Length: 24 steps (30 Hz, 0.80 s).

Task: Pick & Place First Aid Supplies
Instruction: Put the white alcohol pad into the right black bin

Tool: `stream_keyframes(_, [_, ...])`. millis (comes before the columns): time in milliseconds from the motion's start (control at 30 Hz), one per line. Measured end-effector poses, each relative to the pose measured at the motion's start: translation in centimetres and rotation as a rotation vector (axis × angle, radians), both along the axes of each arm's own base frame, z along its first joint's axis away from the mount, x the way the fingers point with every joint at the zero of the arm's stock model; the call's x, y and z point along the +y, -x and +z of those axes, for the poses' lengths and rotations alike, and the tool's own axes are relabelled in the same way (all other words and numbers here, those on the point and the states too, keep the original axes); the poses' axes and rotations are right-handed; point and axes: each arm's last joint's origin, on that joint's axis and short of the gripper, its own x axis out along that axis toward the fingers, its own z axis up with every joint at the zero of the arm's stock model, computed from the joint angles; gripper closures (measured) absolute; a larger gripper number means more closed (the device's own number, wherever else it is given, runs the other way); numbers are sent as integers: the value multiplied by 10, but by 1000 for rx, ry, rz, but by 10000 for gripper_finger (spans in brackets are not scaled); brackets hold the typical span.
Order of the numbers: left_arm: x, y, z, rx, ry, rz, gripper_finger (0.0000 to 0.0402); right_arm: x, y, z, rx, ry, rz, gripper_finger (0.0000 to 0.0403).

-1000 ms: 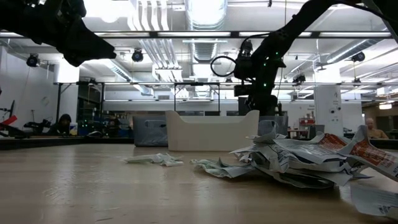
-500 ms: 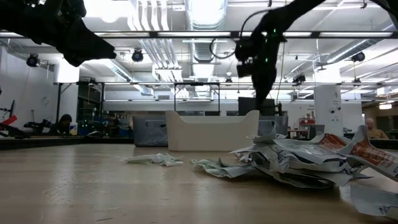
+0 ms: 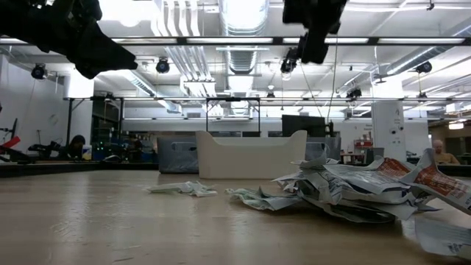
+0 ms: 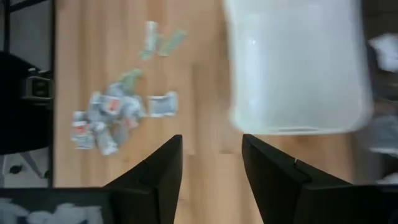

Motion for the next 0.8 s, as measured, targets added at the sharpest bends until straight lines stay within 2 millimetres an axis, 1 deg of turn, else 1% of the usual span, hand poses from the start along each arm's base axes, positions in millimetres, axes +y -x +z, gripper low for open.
stream_keyframes(133, [0,0,0,0,0,0,266,42,-10,1,19,42,-21,252])
stream_keyframes(233, [0,0,0,0,0,0,266,68,-17,-5,61,64,-96,259])
stream_keyframes(333, [0,0,0,0,1,0,266,87,-25,-18,134,58,-216,265])
stream_keyframes(433, [0,0,0,1,5,1,266,99,-33,-33,188,29,-309,269])
stream_keyframes(533, [0,-1,-1,5,4,1,266,109,-41,-49,256,18,-348,271])
stream_keyframes(800, [0,-1,-1,8,5,1,266,126,-64,-100,408,67,-312,264])
